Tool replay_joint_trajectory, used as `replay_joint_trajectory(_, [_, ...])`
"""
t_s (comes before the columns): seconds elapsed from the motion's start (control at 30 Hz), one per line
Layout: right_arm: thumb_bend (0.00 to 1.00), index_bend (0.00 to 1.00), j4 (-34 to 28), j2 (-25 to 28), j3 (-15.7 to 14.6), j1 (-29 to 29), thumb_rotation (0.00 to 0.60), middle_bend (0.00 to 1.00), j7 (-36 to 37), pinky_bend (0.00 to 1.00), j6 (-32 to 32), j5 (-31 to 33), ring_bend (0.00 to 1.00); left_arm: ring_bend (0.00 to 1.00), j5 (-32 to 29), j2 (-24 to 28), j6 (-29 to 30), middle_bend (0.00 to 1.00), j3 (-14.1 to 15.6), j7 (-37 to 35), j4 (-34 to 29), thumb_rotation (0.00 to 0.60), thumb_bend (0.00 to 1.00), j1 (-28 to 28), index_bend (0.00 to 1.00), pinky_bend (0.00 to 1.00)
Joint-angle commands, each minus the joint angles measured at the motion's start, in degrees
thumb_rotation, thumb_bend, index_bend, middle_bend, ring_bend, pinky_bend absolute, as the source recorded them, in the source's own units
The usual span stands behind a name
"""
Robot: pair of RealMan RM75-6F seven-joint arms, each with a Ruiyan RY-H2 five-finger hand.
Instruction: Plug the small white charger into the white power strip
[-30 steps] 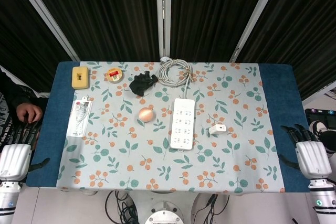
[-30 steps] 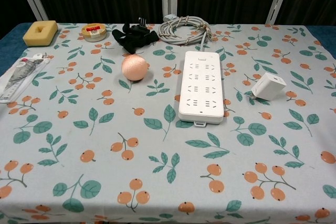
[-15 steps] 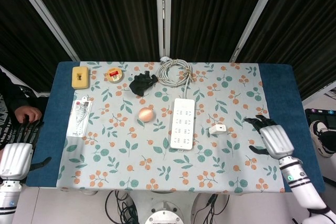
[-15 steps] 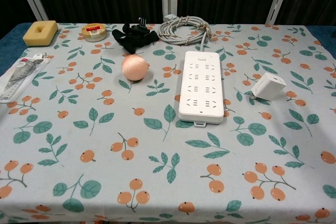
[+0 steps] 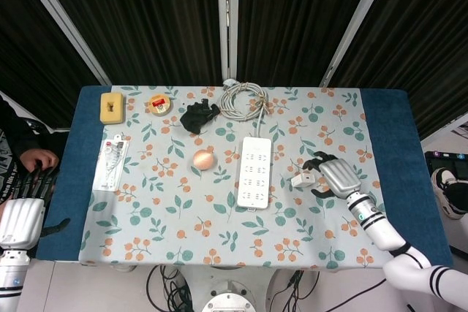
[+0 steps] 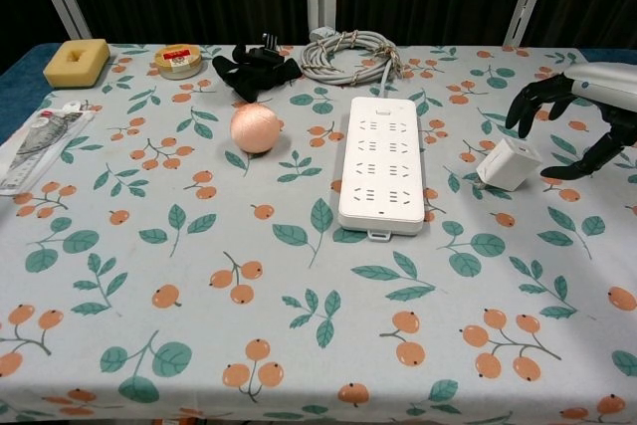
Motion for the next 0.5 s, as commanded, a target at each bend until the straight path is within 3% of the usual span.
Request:
replay_joint_trajectory(0.03, [0.16, 0.36, 1.63, -1.26, -0.2, 0.87, 0.6, 0.36, 1.17, 0.27, -0.66, 0.42, 0.15, 0.0, -0.13, 0.07, -0.11, 0.04, -0.03, 0.07, -0.09, 0.6, 0.0, -0.04, 0.08, 0.0])
replay_joint_trajectory(0.33, [0.22, 0.42, 4.14, -2.92, -0.68, 2.14, 0.6, 0.41, 2.7, 0.29, -1.17, 1.22, 0.18, 0.0, -0.26, -0.08, -0.01, 0.04, 0.0, -0.09, 0.05, 0.6, 0.0, 0.09, 0.08, 0.0])
replay_joint_trajectory(0.5, [0.3, 0.5, 4.76, -3.69, -0.4, 2.71, 0.6, 0.5, 2.47, 0.31, -1.0, 2.07, 0.24, 0.0, -0.49, -0.33, -0.2, 0.04, 0.07, -0.43, 0.38, 0.6, 0.0, 0.15, 0.08, 0.0])
